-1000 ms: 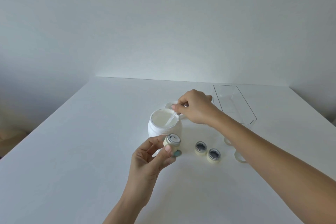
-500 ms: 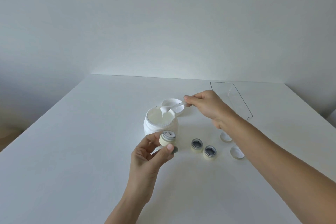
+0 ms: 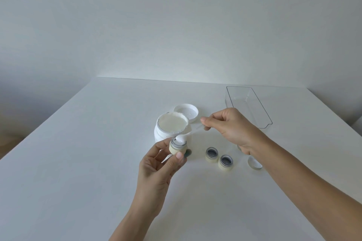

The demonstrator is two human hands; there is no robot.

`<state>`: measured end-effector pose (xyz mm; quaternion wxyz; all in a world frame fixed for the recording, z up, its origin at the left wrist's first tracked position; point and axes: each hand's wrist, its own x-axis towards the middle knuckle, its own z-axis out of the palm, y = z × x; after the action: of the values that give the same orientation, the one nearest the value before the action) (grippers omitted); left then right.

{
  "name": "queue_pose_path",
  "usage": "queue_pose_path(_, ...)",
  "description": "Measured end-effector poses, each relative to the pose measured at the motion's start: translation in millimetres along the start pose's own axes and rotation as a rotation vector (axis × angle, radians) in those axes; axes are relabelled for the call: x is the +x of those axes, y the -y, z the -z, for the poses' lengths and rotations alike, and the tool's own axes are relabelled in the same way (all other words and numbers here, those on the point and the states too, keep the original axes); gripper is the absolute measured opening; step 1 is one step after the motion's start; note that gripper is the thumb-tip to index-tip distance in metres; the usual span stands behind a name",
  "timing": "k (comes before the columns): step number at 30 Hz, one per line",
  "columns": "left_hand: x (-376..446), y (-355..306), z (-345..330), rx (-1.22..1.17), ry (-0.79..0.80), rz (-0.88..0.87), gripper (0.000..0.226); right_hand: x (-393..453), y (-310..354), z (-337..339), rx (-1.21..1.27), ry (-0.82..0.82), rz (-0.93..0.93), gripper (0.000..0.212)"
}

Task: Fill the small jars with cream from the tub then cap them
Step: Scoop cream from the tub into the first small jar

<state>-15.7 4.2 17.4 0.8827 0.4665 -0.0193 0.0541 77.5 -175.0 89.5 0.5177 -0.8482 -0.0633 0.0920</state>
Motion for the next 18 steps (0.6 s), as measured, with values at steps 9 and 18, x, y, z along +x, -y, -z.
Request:
queue_pose_path(9,0.1,-0.7,1.6,-0.001,0.019,0.013,0.030,-13.0,7.4,3.9,-0.067,-0.206,0.204,0.033)
queue_pose_path(18,0.1,0.2,2.2,-0.032,0.010,0.031,0.024,-40.3,-5.6,-20.1,-0.393,-0.668,0.906,0.026)
